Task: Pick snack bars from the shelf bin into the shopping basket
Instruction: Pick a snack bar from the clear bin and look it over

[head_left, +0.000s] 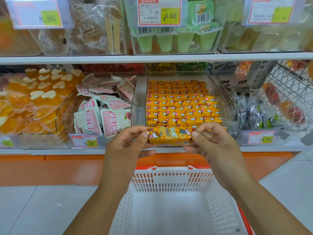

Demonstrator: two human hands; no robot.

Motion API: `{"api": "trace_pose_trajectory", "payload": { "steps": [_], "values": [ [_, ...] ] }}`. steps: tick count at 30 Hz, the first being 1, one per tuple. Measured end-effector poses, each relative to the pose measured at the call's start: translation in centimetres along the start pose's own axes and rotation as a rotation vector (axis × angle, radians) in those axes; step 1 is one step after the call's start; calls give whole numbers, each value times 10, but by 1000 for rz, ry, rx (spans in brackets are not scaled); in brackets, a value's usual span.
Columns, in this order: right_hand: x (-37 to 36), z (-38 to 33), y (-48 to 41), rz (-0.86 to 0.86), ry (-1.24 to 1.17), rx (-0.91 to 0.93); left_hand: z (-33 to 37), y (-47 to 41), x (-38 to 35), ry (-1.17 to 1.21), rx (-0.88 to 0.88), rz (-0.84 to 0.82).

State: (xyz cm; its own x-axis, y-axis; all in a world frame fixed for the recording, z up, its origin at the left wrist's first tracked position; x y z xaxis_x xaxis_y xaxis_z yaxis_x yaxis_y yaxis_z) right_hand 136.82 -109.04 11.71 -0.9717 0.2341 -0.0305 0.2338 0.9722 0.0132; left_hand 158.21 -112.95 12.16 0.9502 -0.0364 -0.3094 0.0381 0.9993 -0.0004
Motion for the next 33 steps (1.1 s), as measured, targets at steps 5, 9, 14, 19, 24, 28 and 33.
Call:
{"api": "trace_pose_trajectory", "payload": {
  "steps": [5,9,14,19,24,28,33],
  "values": [
    [-1,6,-1,11,5,-33,2,2,2,9,-13,15],
    [-10,8,0,-102,22,-14,2,2,6,-10,16,4],
    [-9,7,0,-125,-57,-18,-1,1,6,-14,85,-46],
    [-8,10,-1,-90,-208,-105,-5,0,8,43,118,-60],
    [-12,9,-1,-81,-209,-127,-8,-1,8,51,136,-79],
    [-16,9,0,-152,-230,-158,-7,-2,9,58,146,-151],
    [-16,11,1,-169,-144,-109,-7,-8,19,-4,73,-73]
  ]
}}
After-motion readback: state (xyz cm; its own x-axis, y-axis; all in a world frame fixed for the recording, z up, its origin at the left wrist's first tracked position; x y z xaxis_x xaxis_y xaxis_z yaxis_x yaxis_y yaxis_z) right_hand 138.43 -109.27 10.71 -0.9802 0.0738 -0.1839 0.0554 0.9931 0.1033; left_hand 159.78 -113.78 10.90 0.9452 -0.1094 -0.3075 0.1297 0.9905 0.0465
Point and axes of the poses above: each hand's wrist, its own y-axis away from the middle knuckle, its own x-axis out of the back of the hand, z = x × y, the point moved 8 cm from there along -y, towards the middle knuckle, and after that the axes turned 12 degrees about y, right-handed, at the moved point
